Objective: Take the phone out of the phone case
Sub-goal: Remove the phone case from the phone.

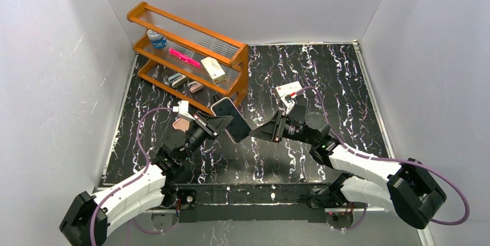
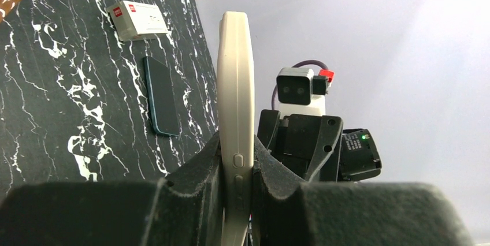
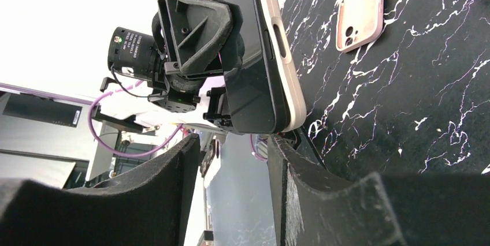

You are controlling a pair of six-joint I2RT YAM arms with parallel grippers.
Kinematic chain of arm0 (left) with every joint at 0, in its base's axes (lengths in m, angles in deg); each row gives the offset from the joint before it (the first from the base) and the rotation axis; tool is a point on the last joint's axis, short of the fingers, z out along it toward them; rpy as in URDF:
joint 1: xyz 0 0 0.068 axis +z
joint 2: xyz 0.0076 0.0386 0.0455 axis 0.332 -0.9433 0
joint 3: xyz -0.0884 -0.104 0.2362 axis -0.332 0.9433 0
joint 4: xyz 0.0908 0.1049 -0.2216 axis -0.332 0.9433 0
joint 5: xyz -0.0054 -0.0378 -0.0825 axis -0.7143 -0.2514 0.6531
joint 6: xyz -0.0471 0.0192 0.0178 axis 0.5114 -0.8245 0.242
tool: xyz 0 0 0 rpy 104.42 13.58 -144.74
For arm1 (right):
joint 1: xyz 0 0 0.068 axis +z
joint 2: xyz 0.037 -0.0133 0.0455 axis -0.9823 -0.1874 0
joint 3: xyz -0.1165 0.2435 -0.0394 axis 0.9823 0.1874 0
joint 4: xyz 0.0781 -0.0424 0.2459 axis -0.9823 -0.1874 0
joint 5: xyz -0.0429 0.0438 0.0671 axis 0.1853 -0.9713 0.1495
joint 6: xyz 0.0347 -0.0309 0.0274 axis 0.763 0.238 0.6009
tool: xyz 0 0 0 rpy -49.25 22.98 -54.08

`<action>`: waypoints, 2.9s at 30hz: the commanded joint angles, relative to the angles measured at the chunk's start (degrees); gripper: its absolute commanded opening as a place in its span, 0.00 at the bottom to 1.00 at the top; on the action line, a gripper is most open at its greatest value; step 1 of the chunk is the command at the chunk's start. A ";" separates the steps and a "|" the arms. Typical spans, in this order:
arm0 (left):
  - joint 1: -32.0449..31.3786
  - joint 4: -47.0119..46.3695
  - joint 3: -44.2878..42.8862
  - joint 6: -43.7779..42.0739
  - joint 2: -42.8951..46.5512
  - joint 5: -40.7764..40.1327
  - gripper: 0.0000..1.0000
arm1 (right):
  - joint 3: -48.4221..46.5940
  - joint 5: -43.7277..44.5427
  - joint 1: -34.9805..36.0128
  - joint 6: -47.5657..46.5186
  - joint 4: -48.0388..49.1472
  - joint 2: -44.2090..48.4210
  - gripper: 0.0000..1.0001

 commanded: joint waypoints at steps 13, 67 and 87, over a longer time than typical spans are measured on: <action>-0.14 -12.47 0.65 6.45 -1.38 4.02 0.00 | 0.00 -0.08 0.30 0.92 8.33 -1.34 0.52; -2.36 -7.75 3.31 -7.87 3.22 13.52 0.63 | -4.47 1.77 -1.32 1.64 6.16 5.84 0.01; -2.37 -7.57 3.19 -8.09 1.99 15.26 0.65 | -4.21 2.11 -1.29 2.06 7.29 6.24 0.01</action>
